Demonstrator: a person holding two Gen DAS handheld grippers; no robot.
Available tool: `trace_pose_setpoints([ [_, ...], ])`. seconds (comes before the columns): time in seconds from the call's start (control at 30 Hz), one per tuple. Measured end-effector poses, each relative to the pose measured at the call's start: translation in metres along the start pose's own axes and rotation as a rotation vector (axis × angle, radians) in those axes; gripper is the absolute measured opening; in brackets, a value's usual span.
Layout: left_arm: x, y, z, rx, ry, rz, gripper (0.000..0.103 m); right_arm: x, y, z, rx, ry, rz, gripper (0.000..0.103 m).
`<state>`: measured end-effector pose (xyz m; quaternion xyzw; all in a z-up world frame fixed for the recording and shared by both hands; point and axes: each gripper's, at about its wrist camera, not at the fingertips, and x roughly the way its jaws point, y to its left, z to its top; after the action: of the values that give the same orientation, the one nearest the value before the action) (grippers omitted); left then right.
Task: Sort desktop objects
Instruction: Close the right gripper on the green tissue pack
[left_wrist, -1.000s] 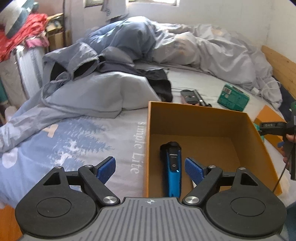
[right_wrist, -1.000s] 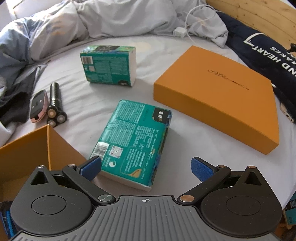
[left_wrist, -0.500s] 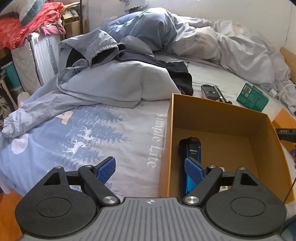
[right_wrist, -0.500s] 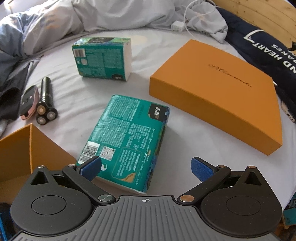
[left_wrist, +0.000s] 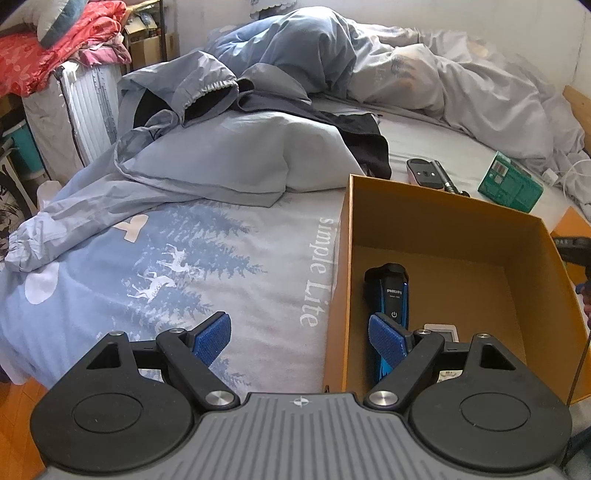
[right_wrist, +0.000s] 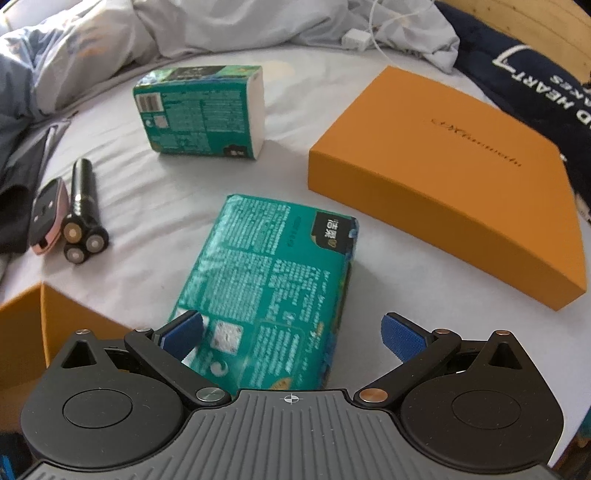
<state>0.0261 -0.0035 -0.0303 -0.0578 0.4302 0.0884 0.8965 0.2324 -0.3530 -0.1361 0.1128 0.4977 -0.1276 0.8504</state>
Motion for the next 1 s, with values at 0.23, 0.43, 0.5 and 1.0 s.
trace_pose_setpoints([
  [0.23, 0.002, -0.001, 0.0, 0.001, 0.004, 0.009, 0.087, 0.017, 0.008, 0.013, 0.049, 0.027, 0.006, 0.103],
  [0.43, 0.005, 0.003, 0.0, -0.017, 0.014, 0.016, 0.087, 0.026, 0.013, 0.02, 0.044, 0.045, -0.005, 0.103],
  [0.5, 0.007, 0.005, 0.0, -0.026, 0.019, 0.016, 0.087, 0.029, 0.016, 0.022, 0.038, 0.059, -0.014, 0.103],
  [1.0, 0.008, 0.01, 0.003, -0.046, 0.015, 0.02, 0.087, 0.048, 0.007, 0.012, 0.052, 0.121, -0.014, 0.099],
])
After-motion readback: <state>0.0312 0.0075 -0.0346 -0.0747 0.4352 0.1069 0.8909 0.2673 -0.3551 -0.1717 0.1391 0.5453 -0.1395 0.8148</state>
